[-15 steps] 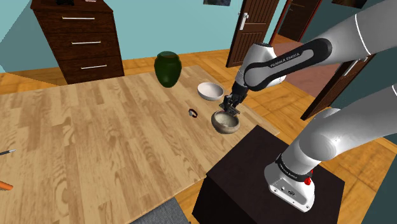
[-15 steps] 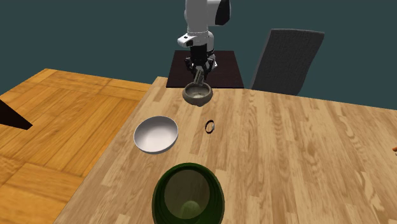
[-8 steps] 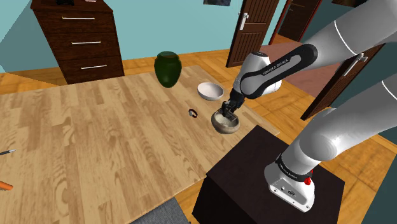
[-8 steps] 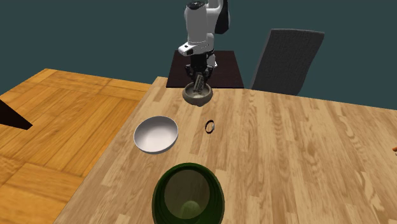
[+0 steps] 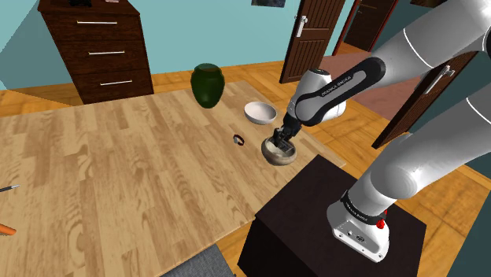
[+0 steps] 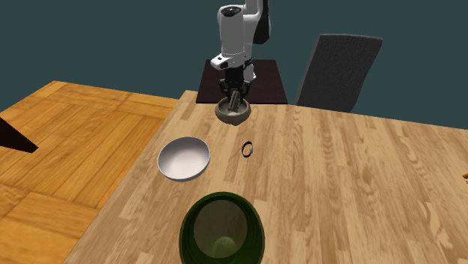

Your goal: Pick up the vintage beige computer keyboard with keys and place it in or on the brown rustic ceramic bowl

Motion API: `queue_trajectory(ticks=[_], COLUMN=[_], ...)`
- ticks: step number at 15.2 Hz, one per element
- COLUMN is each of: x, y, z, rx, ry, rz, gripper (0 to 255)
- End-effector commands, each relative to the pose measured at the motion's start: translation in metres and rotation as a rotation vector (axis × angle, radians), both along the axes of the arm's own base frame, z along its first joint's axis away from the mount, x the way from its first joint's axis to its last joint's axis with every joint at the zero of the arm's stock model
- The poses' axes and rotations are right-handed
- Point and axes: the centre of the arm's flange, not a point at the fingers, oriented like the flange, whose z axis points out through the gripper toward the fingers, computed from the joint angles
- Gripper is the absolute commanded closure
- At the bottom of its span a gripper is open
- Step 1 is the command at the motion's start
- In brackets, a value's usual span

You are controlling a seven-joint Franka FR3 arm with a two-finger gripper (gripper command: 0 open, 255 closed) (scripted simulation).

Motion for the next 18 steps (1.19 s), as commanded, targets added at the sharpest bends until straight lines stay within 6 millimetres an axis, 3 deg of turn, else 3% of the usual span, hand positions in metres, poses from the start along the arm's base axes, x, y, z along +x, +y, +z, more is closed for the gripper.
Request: queue_trajectory(ticks=[1, 2, 7, 11, 18], x=[0.0, 0.0, 0.0, -0.005, -0.005], y=[0.0, 0.0, 0.0, -0.003, -0.003], z=[0.0, 0.0, 0.0, 0.05, 0.05], rx=[0.0, 0.0, 0.0, 0.0, 0.0], ry=[0.0, 0.0, 0.0, 0.0, 0.0], rz=[0.0, 0.0, 0.0, 0.0, 0.0], gripper=[255, 0, 0, 0, 0])
